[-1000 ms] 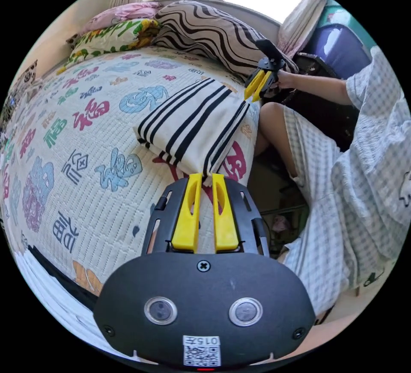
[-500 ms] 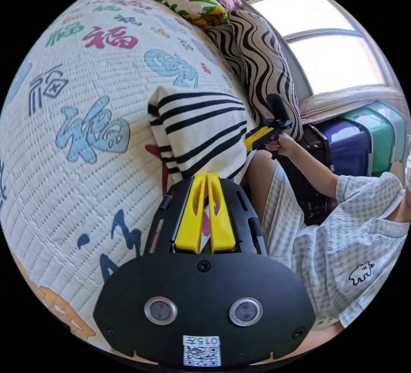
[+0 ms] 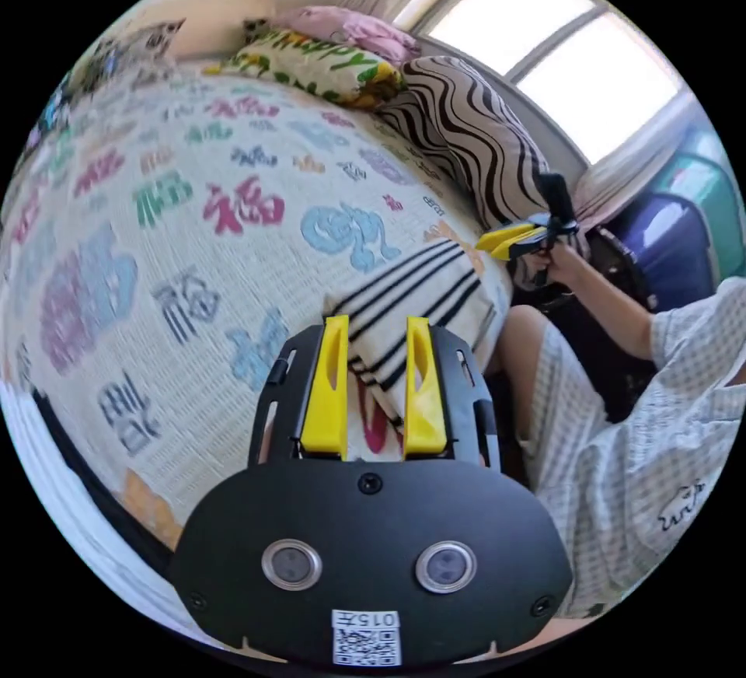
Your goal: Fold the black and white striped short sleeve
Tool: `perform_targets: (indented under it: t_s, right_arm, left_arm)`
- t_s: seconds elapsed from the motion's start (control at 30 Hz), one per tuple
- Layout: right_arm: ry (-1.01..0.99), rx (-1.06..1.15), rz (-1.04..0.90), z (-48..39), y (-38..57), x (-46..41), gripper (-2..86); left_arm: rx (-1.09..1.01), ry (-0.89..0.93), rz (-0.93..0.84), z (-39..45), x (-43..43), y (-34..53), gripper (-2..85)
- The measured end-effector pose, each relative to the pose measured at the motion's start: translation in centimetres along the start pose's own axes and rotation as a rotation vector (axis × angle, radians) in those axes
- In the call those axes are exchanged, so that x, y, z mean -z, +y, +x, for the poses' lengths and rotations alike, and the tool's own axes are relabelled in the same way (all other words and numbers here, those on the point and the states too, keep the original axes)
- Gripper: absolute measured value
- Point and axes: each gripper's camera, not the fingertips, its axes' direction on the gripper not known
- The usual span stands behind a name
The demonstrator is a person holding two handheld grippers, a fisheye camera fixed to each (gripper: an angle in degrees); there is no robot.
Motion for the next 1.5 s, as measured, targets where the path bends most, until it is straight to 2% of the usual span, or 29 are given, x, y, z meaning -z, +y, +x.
perform_targets:
  t_s: [0.07, 0.13, 0.17, 0.2, 0.3, 0.43, 0.5, 0.53, 0.63, 0.73, 0.87, 1.0, 1.2, 1.33, 1.5]
  right_arm:
    - [0.018, 0.073, -0.074, -0.3, -2.9, 0.0, 11.9]
    - [0.014, 0.115, -0.184, 0.6, -5.6, -0.6, 13.1]
    - [-0.011, 0.133, -0.242, 1.6, -7.0, -0.9, 13.3]
    - [-0.061, 0.14, -0.282, 2.9, -8.2, -1.0, 13.4]
    - [-0.298, 0.114, -0.367, 6.1, -10.4, -1.5, 13.6]
    - [-0.429, 0.094, -0.568, 7.4, -12.0, -4.1, 13.5]
    - [-0.514, 0.103, -0.736, 6.9, -12.1, -6.1, 10.6]
    - [-0.519, 0.112, -0.742, 6.8, -12.2, -6.1, 9.5]
    - [-0.525, 0.169, -0.691, 6.7, -12.4, -4.2, 6.1]
    - [-0.521, 0.101, -0.623, 7.4, -12.0, -2.8, 5.3]
    - [-0.585, -0.052, -0.451, 7.5, -10.0, 0.2, 7.2]
    - [-0.641, -0.256, -0.148, 6.9, -4.4, 5.8, 12.2]
    - [-0.619, -0.4, -0.034, 2.7, 2.4, 7.8, 13.5]
    - [-0.675, -0.391, 0.006, 0.2, 1.7, 7.6, 11.8]
    - [-0.723, -0.333, -0.081, -3.5, -2.5, 7.9, 9.2]
  left_arm:
    - [-0.058, 0.004, -0.045, -1.0, -0.7, -2.7, 11.2]
    - [-0.064, 0.121, -0.14, -3.1, -2.3, -5.0, 11.5]
    - [-0.046, 0.247, -0.226, -4.8, -3.7, -6.3, 11.7]
    - [-0.023, 0.368, -0.301, -6.3, -5.0, -7.2, 12.3]
    - [-0.048, 0.503, -0.451, -7.6, -7.5, -8.5, 12.7]
    - [-0.06, 0.673, -0.58, -8.1, -9.5, -9.0, 11.1]
    - [-0.031, 0.755, -0.626, -8.6, -9.9, -8.8, 8.8]
    - [-0.033, 0.772, -0.625, -8.7, -9.7, -8.8, 8.1]
    - [-0.14, 0.734, -0.539, -8.7, -7.0, -8.7, 5.7]
    - [-0.047, 0.752, -0.507, -10.5, -6.5, -7.9, 5.5]
    - [0.032, 0.748, -0.357, -11.5, -2.4, -5.5, 7.9]
    - [0.277, 0.782, -0.169, -12.8, 3.7, 0.9, 13.8]
    - [0.515, 0.728, 0.07, -10.5, 9.4, 9.9, 12.9]
    - [0.514, 0.76, 0.035, -8.0, 9.9, 9.7, 12.3]
    - [0.533, 0.784, -0.021, -6.0, 11.9, 9.8, 8.2]
